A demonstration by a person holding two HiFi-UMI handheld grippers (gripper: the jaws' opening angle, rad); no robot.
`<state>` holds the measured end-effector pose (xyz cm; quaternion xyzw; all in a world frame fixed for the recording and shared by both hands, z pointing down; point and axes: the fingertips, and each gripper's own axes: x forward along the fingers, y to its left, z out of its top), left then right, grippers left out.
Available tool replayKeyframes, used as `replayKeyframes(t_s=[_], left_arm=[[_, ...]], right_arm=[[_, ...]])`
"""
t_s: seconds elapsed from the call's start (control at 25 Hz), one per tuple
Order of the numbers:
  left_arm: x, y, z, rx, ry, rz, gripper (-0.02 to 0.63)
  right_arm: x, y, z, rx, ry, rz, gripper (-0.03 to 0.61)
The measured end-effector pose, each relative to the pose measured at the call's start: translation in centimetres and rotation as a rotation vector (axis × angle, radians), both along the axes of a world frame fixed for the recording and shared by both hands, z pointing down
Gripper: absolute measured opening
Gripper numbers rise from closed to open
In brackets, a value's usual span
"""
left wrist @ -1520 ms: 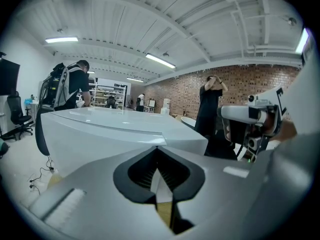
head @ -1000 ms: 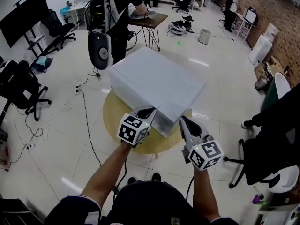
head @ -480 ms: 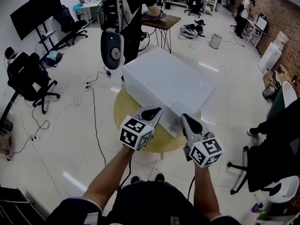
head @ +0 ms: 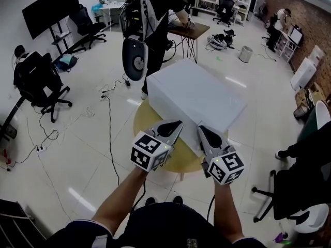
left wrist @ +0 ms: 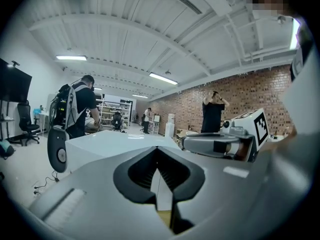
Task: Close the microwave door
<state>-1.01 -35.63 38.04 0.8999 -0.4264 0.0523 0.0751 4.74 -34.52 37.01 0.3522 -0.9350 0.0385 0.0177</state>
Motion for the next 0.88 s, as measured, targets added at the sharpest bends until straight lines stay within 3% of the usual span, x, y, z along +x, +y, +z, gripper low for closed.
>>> replayKeyframes(t_s=[0.88], left_arm=[[0.17,0.72,0.23,-0.005,-0.005,0.04,0.012]], right_arm=[[-0.91,0.06,-0.66,0.032,0.04,0.023,0.001]])
